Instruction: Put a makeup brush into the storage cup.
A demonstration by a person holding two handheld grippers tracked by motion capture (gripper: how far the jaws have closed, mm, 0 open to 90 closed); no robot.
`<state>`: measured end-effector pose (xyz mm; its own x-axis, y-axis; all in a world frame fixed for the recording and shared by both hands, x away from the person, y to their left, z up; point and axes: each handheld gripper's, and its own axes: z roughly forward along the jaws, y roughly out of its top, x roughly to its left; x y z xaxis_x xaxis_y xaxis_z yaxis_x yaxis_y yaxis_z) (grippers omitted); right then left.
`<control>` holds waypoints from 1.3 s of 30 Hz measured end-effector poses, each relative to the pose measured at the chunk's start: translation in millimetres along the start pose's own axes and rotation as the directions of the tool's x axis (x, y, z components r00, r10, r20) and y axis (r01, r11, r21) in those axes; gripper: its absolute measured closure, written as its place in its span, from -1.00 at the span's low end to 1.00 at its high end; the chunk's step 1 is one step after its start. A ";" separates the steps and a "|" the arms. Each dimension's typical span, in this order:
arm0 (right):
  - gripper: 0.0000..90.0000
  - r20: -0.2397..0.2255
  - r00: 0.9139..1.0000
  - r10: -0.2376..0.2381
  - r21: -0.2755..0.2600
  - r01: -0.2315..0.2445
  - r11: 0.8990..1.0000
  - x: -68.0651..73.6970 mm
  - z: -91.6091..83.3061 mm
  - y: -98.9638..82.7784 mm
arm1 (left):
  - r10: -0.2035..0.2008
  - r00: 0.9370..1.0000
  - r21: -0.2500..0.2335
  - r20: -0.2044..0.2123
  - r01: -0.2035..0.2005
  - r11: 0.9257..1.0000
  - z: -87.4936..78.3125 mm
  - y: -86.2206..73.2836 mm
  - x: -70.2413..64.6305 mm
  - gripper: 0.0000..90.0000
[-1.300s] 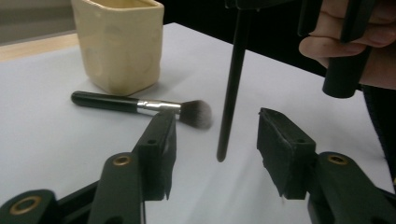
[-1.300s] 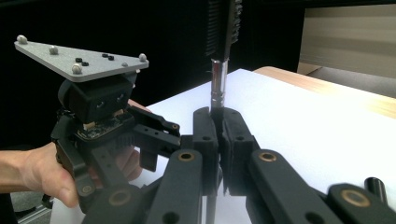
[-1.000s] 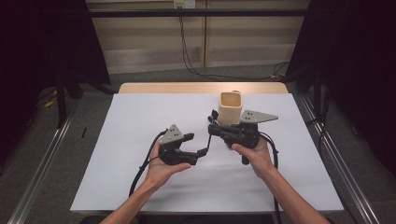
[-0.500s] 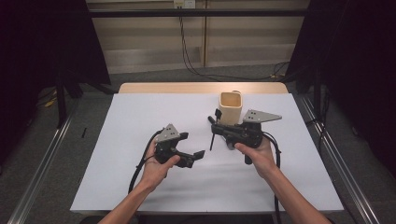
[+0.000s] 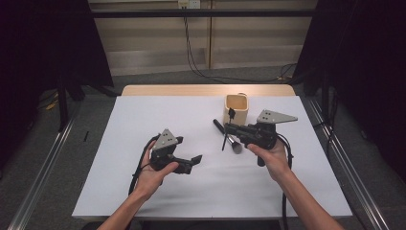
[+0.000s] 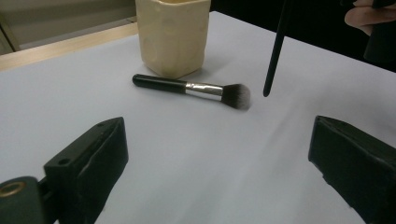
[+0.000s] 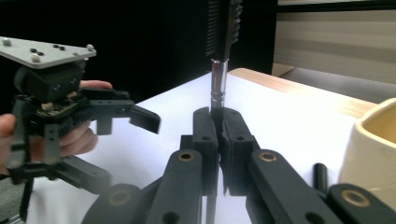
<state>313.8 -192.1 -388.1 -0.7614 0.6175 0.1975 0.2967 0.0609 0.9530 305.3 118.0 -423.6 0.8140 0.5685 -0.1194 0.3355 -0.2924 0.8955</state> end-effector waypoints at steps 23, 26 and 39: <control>0.91 0.135 0.991 0.008 0.007 -0.009 1.000 -37.4 -11.6 17.1 | -0.051 0.991 -0.078 -0.123 0.041 0.996 -51.3 -21.4 23.5 -0.93; 0.91 0.147 0.989 0.003 0.007 -0.004 1.000 -40.4 -11.3 19.5 | -0.077 0.988 -0.085 -0.135 0.066 0.994 -58.4 -24.7 27.3 -0.94; 0.91 0.171 0.985 -0.028 0.010 0.026 1.000 -48.0 -0.3 35.7 | -0.114 0.970 -0.161 -0.216 0.080 0.984 -87.2 -45.7 41.4 -0.94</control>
<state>360.8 -219.8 -363.5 -0.6595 0.7406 0.1289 0.2822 0.0850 0.9556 282.3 222.0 -432.1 0.6486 0.7508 -0.1253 0.3187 -0.1184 0.9404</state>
